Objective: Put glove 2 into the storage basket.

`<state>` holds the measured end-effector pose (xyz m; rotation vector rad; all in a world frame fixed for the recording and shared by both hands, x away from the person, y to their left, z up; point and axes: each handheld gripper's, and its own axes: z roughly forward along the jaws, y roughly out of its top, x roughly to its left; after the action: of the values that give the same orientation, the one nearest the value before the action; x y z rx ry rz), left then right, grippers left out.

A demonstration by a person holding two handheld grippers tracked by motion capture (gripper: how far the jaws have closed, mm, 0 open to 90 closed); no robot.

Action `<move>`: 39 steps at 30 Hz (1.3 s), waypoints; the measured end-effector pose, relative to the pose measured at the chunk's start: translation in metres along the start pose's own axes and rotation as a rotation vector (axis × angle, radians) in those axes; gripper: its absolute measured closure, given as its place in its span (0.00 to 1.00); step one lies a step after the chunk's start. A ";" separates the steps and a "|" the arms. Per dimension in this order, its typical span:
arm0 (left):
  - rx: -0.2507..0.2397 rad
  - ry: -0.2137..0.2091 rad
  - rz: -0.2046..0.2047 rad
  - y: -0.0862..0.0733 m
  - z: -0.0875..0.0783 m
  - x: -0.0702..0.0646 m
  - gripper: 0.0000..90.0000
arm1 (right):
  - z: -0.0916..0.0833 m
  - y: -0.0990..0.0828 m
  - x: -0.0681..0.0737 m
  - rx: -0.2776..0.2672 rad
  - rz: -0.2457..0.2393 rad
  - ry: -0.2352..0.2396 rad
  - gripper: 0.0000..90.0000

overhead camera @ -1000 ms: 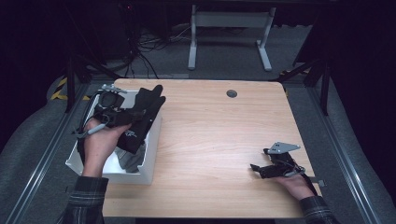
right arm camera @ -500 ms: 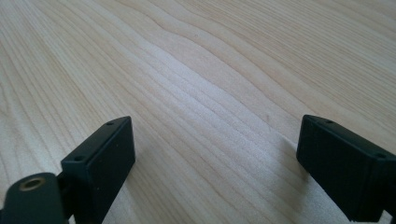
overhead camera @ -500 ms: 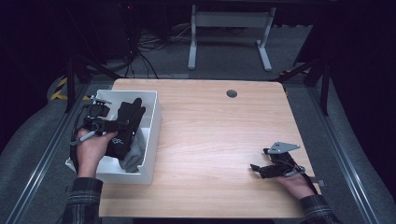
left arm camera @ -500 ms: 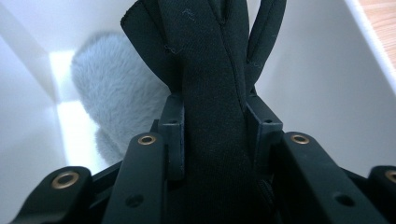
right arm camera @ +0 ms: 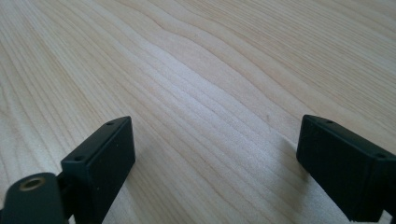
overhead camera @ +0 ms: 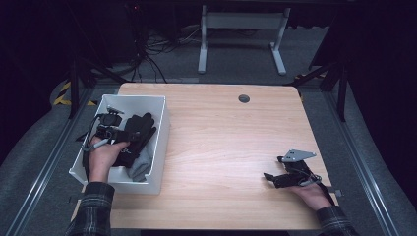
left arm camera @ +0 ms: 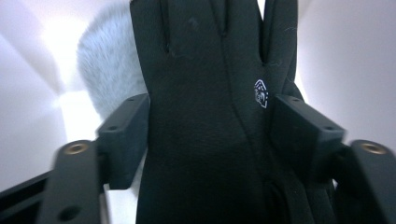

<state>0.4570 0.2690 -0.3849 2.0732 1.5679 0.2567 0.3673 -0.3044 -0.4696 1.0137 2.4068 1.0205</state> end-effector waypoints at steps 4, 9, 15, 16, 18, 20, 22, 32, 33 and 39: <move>-0.032 0.018 -0.001 0.003 -0.007 -0.001 0.27 | 0.000 0.000 0.000 0.000 0.000 0.000 0.13; -0.069 0.025 0.002 0.006 -0.019 -0.001 0.22 | 0.000 0.000 0.000 0.000 0.000 0.000 0.13; -0.115 -0.024 0.039 0.011 -0.036 -0.015 0.19 | 0.000 0.000 0.000 0.000 0.000 0.000 0.13; -0.130 -0.043 0.054 0.013 -0.042 -0.021 0.19 | 0.000 0.000 0.000 0.000 0.000 0.000 0.13; -0.142 -0.050 0.065 0.015 -0.045 -0.026 0.19 | 0.000 0.000 0.000 0.000 0.000 0.000 0.13; -0.154 -0.072 0.089 0.019 -0.049 -0.036 0.19 | 0.000 0.000 0.000 0.000 0.001 0.000 0.13; -0.160 -0.092 0.108 0.022 -0.052 -0.045 0.18 | 0.000 0.000 0.000 0.000 0.001 0.000 0.13; -0.210 -0.175 0.189 0.028 -0.060 -0.089 0.18 | 0.000 0.000 0.000 0.000 0.001 0.000 0.13; -0.212 -0.180 0.193 0.028 -0.059 -0.093 0.18 | 0.000 0.000 0.000 0.000 0.001 0.000 0.13; -0.219 -0.218 0.240 0.025 -0.054 -0.123 0.18 | 0.000 0.000 0.000 0.000 0.001 0.000 0.13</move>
<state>0.4152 0.1647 -0.3072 2.0376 1.1131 0.2654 0.3673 -0.3044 -0.4695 1.0149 2.4069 1.0209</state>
